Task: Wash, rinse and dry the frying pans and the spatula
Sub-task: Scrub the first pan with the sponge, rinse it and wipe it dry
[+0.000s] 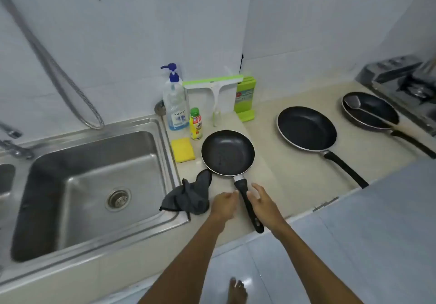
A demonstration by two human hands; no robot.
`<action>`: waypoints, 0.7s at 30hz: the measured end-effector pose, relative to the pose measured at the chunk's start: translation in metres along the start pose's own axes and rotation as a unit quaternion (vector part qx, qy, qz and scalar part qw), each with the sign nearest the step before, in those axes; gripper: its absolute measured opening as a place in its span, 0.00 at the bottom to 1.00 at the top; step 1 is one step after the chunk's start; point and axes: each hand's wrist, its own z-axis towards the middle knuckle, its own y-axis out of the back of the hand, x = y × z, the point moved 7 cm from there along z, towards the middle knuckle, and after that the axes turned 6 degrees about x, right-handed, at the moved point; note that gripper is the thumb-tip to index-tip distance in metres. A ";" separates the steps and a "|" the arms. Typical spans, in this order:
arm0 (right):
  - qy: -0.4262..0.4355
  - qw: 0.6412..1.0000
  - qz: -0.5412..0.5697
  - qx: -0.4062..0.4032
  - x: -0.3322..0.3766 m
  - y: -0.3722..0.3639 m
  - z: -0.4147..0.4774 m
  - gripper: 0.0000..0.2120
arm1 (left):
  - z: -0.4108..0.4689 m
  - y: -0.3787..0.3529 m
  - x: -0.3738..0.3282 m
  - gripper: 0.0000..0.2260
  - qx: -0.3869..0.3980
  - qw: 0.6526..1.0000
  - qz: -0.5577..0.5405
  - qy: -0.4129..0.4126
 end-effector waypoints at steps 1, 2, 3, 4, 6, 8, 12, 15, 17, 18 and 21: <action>0.003 0.998 0.056 0.014 -0.003 -0.004 0.007 0.21 | 0.006 -0.005 -0.001 0.11 -0.011 0.999 -0.037 0.001; 0.004 0.995 0.093 0.039 -0.004 -0.010 0.014 0.21 | 0.010 -0.009 -0.002 0.11 -0.018 0.998 -0.062 0.011; 0.009 0.990 0.129 0.054 -0.004 -0.016 0.017 0.23 | 0.013 -0.011 -0.003 0.11 -0.028 0.997 -0.071 0.002; 0.005 0.986 0.150 0.070 -0.006 -0.022 0.020 0.26 | 0.013 -0.013 -0.006 0.11 -0.037 0.997 -0.068 -0.003; -0.003 0.981 0.182 0.068 -0.008 -0.027 0.026 0.27 | 0.016 -0.014 -0.009 0.10 -0.051 0.997 -0.051 -0.019; 0.005 0.981 0.189 0.035 -0.014 -0.028 0.026 0.26 | 0.010 -0.015 -0.012 0.09 -0.048 0.996 -0.060 -0.034; 0.026 0.986 0.162 -0.007 -0.004 -0.029 0.005 0.28 | -0.016 -0.018 -0.021 0.09 -0.011 0.991 -0.101 -0.082; 0.058 0.986 0.157 0.011 0.025 -0.035 -0.003 0.26 | -0.044 0.002 -0.037 0.09 -0.026 0.984 -0.127 -0.119; 0.097 0.986 0.134 0.035 0.055 -0.048 -0.002 0.27 | -0.060 0.031 -0.047 0.09 -0.062 0.978 -0.143 -0.136; 0.114 0.984 0.128 0.046 0.068 -0.057 0.001 0.27 | -0.065 0.046 -0.050 0.08 -0.079 0.975 -0.150 -0.140; 0.153 0.978 0.110 0.088 0.111 -0.103 0.008 0.27 | -0.083 0.105 -0.050 0.07 -0.142 0.965 -0.168 -0.142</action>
